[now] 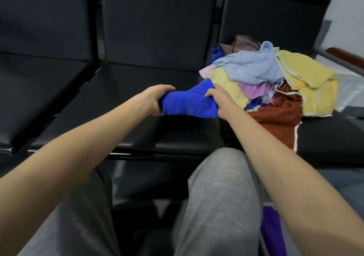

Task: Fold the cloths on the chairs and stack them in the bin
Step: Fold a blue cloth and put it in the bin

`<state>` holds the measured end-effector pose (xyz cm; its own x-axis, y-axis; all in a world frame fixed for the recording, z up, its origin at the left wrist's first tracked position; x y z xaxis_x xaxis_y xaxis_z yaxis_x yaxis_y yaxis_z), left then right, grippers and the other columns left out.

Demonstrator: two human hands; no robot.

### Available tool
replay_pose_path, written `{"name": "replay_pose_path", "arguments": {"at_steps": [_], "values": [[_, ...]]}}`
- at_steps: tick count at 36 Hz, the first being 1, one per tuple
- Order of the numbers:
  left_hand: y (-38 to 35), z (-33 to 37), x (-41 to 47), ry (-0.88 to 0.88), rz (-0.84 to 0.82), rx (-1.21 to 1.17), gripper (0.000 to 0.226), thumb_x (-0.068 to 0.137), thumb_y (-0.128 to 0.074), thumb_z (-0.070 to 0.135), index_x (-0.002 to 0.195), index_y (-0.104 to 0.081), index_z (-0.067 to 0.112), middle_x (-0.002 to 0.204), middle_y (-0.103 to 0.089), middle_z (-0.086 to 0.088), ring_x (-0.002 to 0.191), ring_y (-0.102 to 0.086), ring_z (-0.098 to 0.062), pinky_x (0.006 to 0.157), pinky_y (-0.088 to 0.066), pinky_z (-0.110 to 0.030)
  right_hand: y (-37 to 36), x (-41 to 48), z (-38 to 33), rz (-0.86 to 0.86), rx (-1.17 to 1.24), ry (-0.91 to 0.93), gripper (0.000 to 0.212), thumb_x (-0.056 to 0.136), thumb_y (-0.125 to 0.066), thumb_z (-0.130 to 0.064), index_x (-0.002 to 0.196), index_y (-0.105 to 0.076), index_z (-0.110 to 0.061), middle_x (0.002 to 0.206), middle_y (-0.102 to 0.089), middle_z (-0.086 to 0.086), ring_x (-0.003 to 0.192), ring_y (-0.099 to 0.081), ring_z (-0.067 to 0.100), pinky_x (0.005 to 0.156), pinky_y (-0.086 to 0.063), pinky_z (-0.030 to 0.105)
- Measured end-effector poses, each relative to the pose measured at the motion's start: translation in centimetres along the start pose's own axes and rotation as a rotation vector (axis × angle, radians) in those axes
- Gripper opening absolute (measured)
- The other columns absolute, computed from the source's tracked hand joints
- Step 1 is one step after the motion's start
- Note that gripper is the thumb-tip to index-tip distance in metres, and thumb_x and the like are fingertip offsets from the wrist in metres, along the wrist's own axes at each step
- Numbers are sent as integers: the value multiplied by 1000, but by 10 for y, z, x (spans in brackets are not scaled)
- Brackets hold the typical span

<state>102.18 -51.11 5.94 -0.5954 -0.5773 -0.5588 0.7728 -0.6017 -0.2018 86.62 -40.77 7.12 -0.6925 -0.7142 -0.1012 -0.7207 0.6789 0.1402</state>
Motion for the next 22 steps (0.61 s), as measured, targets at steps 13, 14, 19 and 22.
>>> {"name": "replay_pose_path", "arguments": {"at_steps": [13,14,19,22], "values": [[-184,-31,-51,-144,-333,-20,24,87,-41,-1,68,-54,9,58,-62,-6,59,-58,-22,62,-48,-26,176,-88,6,3,419,-81,15,90,-54,-18,97,-66,-12,82,-74,4,73,-72,16,64,-58,27],[-199,-39,-57,-136,-356,-7,24,87,-44,2,68,-55,10,53,-63,-5,58,-59,-23,61,-48,-25,191,-99,12,31,424,-97,16,89,-55,-19,97,-66,-12,81,-75,4,73,-72,15,63,-58,26],[-270,-92,-78,-3,-509,-5,18,92,-52,14,79,-61,8,59,-68,-7,60,-64,-21,62,-53,-28,265,-151,53,124,351,-166,23,96,-47,-13,114,-57,-24,90,-74,-3,79,-72,13,64,-59,28],[-301,-135,-81,64,-513,-9,13,93,-45,6,91,-57,7,71,-65,-10,65,-60,-23,55,-51,-28,295,-180,83,174,343,-236,25,97,-45,-10,113,-56,-25,89,-74,-4,76,-72,13,63,-59,29]]}}
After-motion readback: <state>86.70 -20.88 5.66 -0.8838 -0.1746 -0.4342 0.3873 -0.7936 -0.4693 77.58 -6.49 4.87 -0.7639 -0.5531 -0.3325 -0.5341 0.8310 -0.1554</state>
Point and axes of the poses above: each hand's wrist, its own x-axis towards the middle knuckle, its own y-axis out of the back of the hand, z = x × y, the point moved 5 cm from there along x, towards the middle knuckle
